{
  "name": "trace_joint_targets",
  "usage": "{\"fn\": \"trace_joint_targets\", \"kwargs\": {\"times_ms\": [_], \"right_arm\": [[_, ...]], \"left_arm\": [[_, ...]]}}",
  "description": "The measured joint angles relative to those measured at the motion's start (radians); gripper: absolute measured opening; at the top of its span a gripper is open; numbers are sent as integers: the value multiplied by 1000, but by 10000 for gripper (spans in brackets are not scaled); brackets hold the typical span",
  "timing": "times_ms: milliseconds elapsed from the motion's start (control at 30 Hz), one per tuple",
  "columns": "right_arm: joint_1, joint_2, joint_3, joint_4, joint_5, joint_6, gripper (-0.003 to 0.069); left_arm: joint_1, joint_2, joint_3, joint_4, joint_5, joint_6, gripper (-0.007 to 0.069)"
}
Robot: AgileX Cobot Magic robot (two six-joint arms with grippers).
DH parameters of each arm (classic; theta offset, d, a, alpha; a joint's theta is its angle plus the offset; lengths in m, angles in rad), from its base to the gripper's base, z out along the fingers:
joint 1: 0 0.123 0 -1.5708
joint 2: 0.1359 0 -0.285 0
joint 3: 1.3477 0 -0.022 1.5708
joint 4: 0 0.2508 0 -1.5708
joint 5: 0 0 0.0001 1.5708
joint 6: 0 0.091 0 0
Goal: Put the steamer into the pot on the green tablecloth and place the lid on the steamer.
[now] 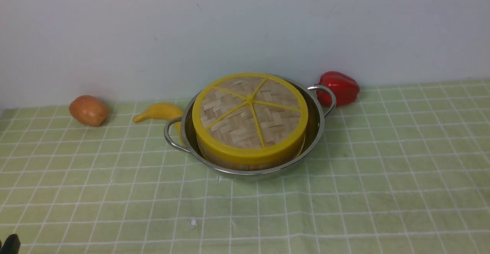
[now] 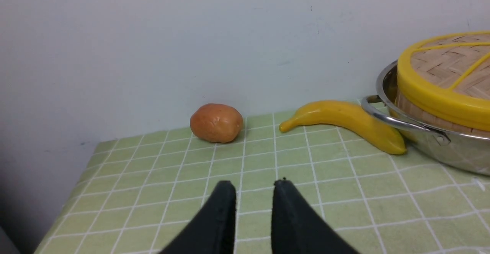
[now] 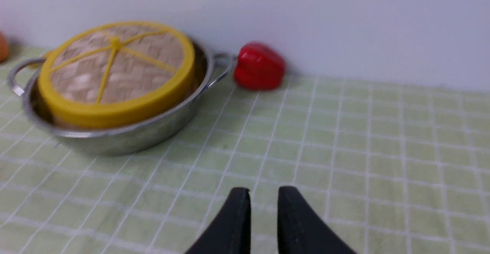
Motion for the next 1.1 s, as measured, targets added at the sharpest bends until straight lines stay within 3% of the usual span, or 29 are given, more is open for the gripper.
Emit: {"fn": "trace_joint_targets", "kwargs": {"times_ms": [233,400,1100], "right_arm": [[-161,-104,305,-80,-353,1,171],[-193,-105,432,-80,-515,1,181],[-195,-106,438,-80,-561,1,237]], "left_arm": [[0,-5,0,0,-2,0,149],[0,-5,0,0,-2,0,160],[0,-5,0,0,-2,0,191]]}}
